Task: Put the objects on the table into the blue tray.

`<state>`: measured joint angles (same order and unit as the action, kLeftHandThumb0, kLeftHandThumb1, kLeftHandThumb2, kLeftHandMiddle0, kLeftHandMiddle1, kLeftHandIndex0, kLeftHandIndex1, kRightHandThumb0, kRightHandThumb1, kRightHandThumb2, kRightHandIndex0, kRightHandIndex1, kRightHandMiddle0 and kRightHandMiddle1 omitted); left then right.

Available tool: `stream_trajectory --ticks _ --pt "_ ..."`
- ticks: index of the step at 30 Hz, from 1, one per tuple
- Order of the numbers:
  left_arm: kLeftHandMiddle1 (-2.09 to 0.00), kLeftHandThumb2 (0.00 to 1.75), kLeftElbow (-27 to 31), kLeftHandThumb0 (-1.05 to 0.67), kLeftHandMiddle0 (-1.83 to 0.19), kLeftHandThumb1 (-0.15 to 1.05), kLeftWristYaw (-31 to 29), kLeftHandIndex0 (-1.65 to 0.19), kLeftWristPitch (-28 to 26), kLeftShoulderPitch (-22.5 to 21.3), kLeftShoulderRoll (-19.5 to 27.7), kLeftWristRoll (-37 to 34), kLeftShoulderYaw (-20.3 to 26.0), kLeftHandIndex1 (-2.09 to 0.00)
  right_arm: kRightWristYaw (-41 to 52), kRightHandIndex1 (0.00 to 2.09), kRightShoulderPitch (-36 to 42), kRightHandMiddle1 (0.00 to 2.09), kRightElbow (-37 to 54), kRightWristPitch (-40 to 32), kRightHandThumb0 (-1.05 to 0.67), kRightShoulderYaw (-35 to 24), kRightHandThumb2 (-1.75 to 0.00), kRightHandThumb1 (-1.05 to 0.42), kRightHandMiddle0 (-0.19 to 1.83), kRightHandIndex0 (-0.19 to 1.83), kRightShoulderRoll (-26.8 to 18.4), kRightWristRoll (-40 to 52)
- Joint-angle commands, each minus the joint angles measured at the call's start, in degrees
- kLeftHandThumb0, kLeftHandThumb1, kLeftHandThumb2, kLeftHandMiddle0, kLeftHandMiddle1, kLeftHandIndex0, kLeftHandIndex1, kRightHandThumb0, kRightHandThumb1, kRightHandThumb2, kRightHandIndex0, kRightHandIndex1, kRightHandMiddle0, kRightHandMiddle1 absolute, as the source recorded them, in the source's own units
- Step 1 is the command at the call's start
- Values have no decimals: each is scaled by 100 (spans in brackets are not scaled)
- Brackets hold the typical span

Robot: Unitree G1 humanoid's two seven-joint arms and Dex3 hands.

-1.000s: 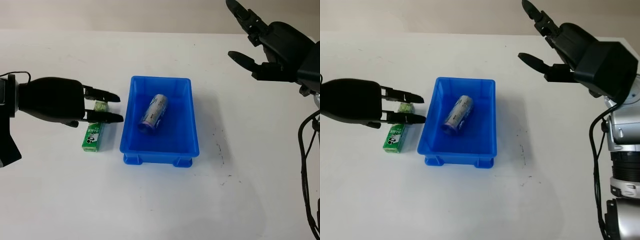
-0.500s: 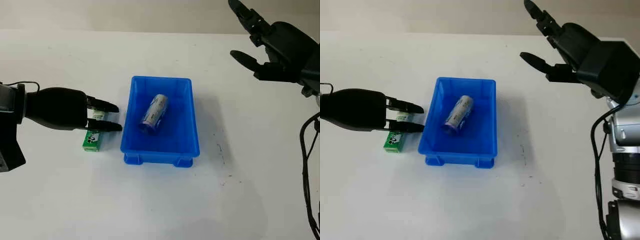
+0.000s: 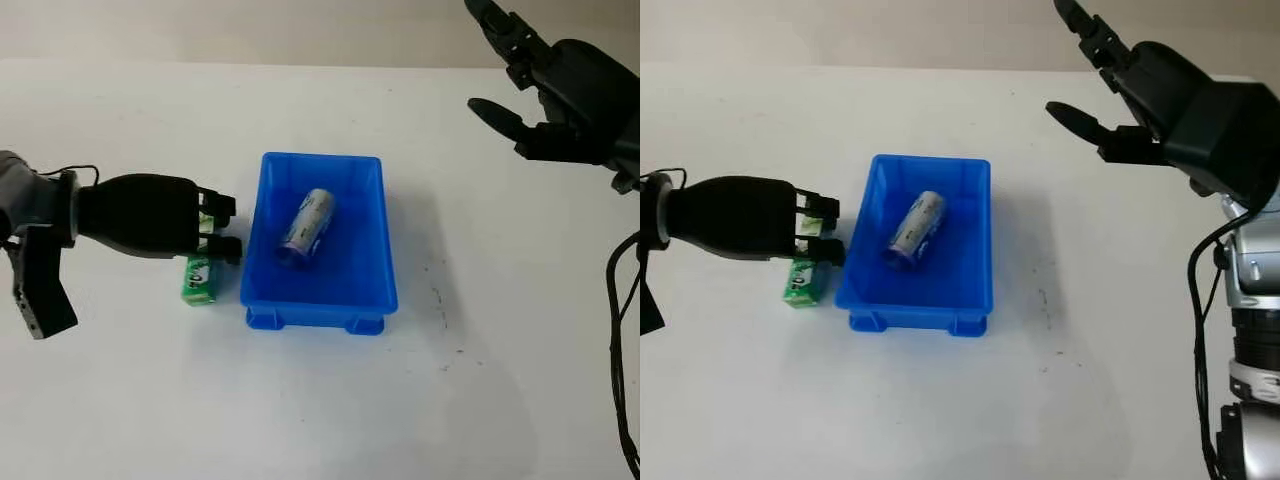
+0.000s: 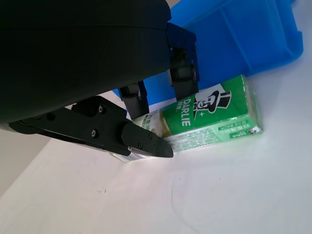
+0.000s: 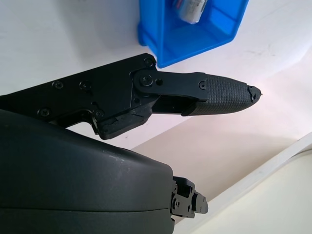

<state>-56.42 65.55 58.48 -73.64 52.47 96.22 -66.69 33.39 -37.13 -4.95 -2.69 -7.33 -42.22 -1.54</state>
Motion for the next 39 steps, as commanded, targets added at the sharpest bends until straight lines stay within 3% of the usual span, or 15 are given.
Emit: stream_trajectory --ticks 1,9,12,15,21,28,32,36,37,39 --pt "-209 6 -97 -17 -47 101 -169 -14 112 186 -26 0 -191 -209 -22 5 58 6 -8 106 -81 -79 -51 -105 -15 -18 -91 32" --pt "-209 6 151 -20 -33 100 -741 -10 187 212 94 -200 -116 -193 -108 6 65 6 -110 214 -80 -89 -52 -105 -14 -17 -74 17" --pt "-209 6 232 -18 -39 101 -912 -8 175 266 150 -299 -54 -206 -166 6 79 6 -99 209 -80 -87 -52 -105 -13 -17 -87 -18" --pt "-209 6 305 -16 -36 103 -1476 -10 167 331 230 -546 145 -209 -192 6 84 6 -126 228 -80 -97 -51 -105 -13 -16 -99 -11" --pt "-209 12 397 -10 -26 104 -3293 -13 4 561 443 -1428 938 -209 -163 6 81 6 -201 293 -80 -105 -50 -105 -13 -16 -125 16" --pt "-209 6 83 -5 -20 102 -3711 -3 -725 677 621 -1635 1408 -209 -113 5 52 5 -253 329 -79 -90 -50 -105 -13 -16 -105 85" --pt "-209 6 -31 -8 -10 103 -3921 4 -1335 584 750 -1274 1308 -206 -115 6 42 6 -258 321 -78 -77 -50 -105 -13 -16 -108 91" --pt "-209 5 -299 -3 -13 100 -3878 -6 -1653 597 843 -1261 1388 -208 -145 6 37 6 -232 293 -79 -73 -49 -105 -13 -16 -97 77" --pt "-208 5 -393 -4 -11 100 -4329 -4 -1762 522 794 -1302 1416 -207 -153 6 32 6 -235 298 -79 -66 -49 -105 -12 -16 -99 63" --pt "-160 6 -553 -6 -8 102 -4940 -2 -1899 450 714 -1484 1528 -163 -161 6 25 6 -247 315 -80 -56 -49 -105 -12 -15 -102 46"
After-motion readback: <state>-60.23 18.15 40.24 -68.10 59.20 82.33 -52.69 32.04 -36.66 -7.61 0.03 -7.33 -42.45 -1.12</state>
